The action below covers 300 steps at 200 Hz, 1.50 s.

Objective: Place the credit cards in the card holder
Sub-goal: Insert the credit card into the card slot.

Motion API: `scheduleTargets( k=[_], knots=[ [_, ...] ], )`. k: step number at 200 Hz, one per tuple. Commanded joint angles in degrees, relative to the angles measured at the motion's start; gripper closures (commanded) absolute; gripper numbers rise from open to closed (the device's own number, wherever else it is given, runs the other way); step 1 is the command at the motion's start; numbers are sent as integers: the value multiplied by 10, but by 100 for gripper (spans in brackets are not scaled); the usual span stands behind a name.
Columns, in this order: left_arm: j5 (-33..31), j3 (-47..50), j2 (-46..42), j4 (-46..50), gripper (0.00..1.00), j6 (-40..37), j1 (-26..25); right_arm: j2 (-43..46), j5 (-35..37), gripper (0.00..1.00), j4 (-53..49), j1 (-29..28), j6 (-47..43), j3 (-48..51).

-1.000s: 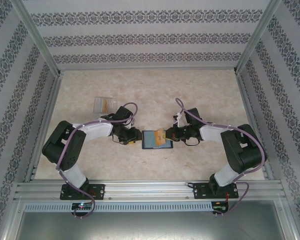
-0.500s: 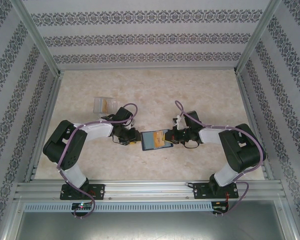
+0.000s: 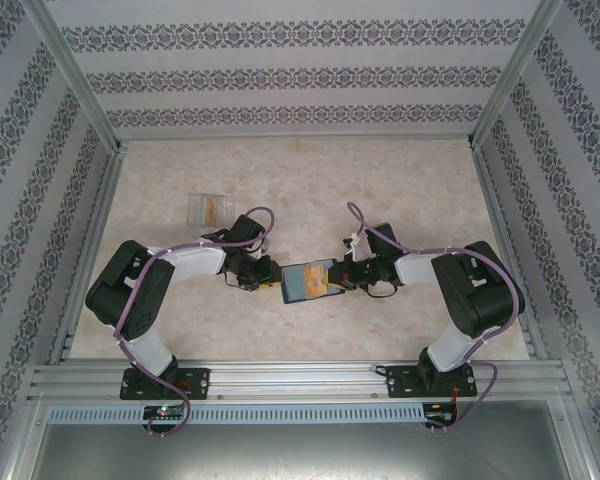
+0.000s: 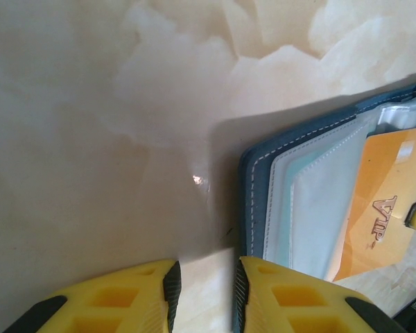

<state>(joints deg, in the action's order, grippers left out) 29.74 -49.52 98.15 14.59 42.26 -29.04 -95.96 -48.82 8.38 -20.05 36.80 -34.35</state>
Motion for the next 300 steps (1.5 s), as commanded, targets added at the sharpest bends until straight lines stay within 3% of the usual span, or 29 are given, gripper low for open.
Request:
scheduleTargets(
  k=[1, 43, 124, 242, 300],
  knots=[
    [-3, 10, 48, -17, 69, -10, -8, -18, -15, 100, -10, -11, -23, -19],
    [3, 9, 56, -23, 76, -13, -8, -37, -18, 100, 3, -27, -10, -34],
    [-2, -1, 69, -18, 76, -16, -8, -55, -10, 100, 47, -54, 33, -35],
    [17, -2, 66, -31, 76, 10, -8, -39, 125, 100, 91, -144, 121, -36],
    [17, 4, 64, -32, 76, 19, -7, 12, 166, 86, 127, -162, 170, -5]
  ],
)
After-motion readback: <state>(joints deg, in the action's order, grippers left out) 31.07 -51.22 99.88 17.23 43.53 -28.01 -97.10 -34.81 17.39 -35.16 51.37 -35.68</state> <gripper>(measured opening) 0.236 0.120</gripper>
